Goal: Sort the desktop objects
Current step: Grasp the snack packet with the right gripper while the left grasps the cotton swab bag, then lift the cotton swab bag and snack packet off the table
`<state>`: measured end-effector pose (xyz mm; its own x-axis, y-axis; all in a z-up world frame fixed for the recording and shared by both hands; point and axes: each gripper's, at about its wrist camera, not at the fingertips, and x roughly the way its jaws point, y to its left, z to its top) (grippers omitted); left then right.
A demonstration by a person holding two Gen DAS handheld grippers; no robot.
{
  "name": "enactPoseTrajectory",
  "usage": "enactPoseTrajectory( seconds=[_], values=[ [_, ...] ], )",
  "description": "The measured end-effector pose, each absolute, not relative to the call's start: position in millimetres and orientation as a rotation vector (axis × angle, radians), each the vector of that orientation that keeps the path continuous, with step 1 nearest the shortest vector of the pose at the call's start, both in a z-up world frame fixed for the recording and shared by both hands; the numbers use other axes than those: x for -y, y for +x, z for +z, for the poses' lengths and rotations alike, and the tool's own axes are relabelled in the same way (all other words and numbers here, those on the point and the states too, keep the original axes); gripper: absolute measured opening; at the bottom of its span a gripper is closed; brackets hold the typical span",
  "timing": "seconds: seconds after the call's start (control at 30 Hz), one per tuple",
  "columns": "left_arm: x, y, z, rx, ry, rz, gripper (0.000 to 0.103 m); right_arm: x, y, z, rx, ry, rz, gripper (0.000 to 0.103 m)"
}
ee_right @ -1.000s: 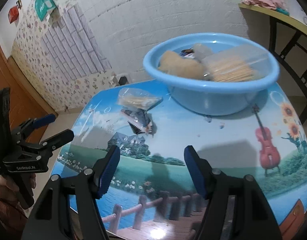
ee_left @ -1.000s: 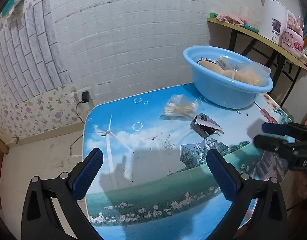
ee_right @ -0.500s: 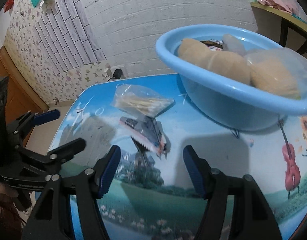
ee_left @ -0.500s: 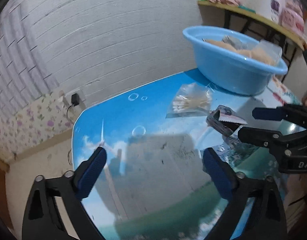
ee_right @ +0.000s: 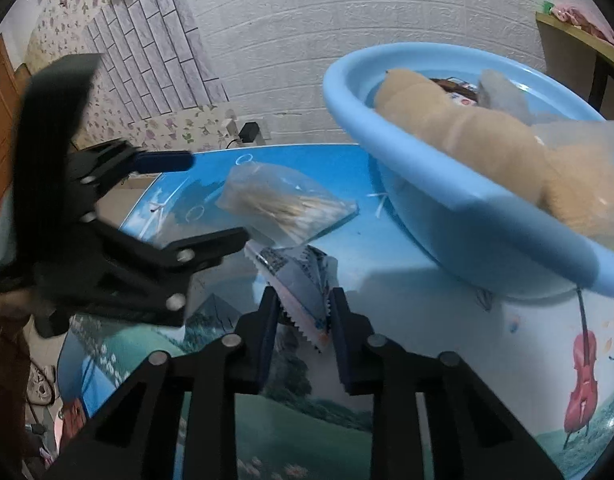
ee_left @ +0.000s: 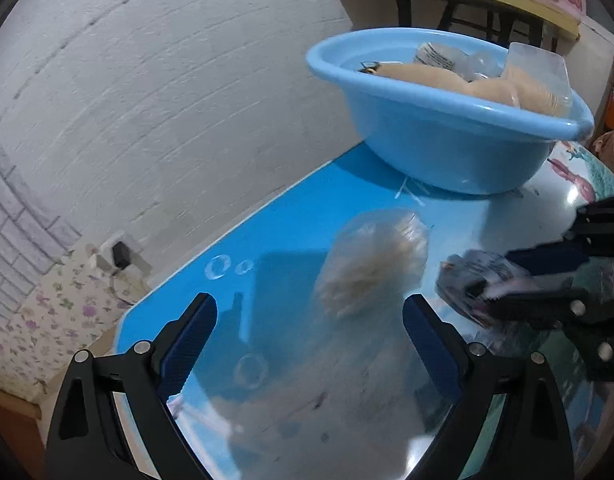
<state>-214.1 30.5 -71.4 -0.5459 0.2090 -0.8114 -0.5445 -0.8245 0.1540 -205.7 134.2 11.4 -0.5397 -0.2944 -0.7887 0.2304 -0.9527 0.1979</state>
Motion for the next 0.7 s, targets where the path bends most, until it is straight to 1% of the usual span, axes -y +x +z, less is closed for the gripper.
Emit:
enactPoseTrajectory(
  seconds=[0.03, 0.07, 0.13, 0.17, 0.23, 0.33, 0.4, 0.47, 0.57, 0.7],
  values=[
    [-33, -216, -73, -0.528, -1.171, 2.350, 0.094, -137, -202, 11, 0.092, 1.302, -2.526, 0.025],
    [-35, -218, -74, -0.495, -1.172, 2.315, 0.090, -141, -198, 10, 0.082, 1.296, -2.537, 0.025],
    [-44, -222, -80, -0.461, -1.205, 2.231, 0.049, -147, -197, 12, 0.095, 1.299, -2.541, 0.025],
    [-46, -224, -81, -0.450, -1.215, 2.228, 0.049, -151, -195, 12, 0.105, 1.301, -2.542, 0.025],
    [-48, -221, -80, -0.422, -1.217, 2.213, 0.040, -157, -191, 14, 0.115, 1.297, -2.552, 0.025],
    [-51, -211, -72, -0.413, -1.199, 2.214, 0.034, -169, -184, 16, 0.148, 1.293, -2.562, 0.025],
    [-53, -200, -65, -0.404, -1.188, 2.228, 0.034, -176, -181, 17, 0.164, 1.297, -2.567, 0.025],
    [-54, -190, -59, -0.353, -1.185, 2.229, 0.033, -184, -174, 19, 0.185, 1.293, -2.572, 0.025],
    [-57, -174, -56, -0.279, -1.202, 2.236, 0.033, -194, -165, 22, 0.198, 1.285, -2.585, 0.024],
    [-67, -146, -59, -0.243, -1.239, 2.262, 0.034, -209, -147, 26, 0.220, 1.278, -2.610, 0.024]
  ],
)
